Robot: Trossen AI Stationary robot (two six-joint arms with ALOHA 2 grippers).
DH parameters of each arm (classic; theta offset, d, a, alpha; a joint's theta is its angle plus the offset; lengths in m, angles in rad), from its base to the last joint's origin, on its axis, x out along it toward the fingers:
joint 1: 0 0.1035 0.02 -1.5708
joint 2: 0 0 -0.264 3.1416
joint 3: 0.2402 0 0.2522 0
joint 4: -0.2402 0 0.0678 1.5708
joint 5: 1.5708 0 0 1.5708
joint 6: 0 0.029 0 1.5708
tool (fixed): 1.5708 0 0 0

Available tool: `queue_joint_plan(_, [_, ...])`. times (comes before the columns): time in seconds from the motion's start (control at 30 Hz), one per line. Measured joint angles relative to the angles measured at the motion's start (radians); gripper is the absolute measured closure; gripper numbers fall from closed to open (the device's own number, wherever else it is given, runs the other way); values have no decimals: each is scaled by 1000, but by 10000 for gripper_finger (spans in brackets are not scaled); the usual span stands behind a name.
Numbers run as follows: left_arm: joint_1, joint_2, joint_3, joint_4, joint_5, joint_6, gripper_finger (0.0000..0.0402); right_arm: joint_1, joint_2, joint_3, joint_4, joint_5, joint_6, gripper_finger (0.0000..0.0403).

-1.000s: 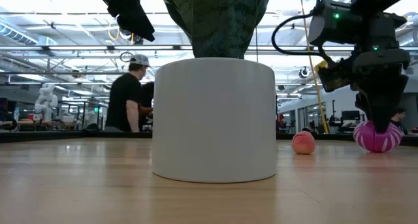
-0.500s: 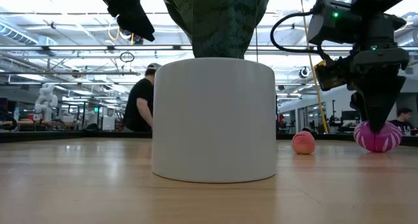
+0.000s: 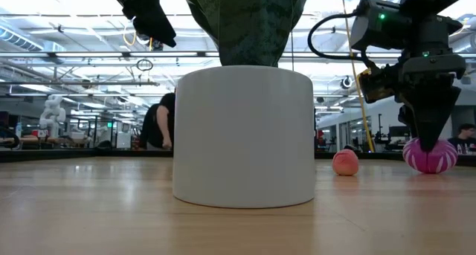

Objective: Pick and placing Produce into tupperware
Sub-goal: Put the purple onion into the transparent bin

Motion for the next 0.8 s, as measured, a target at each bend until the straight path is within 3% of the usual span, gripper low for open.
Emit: queue_joint_plan(0.8, [0, 0, 0, 0, 0, 0, 158, -1, 0, 0, 27, 1, -49, 180])
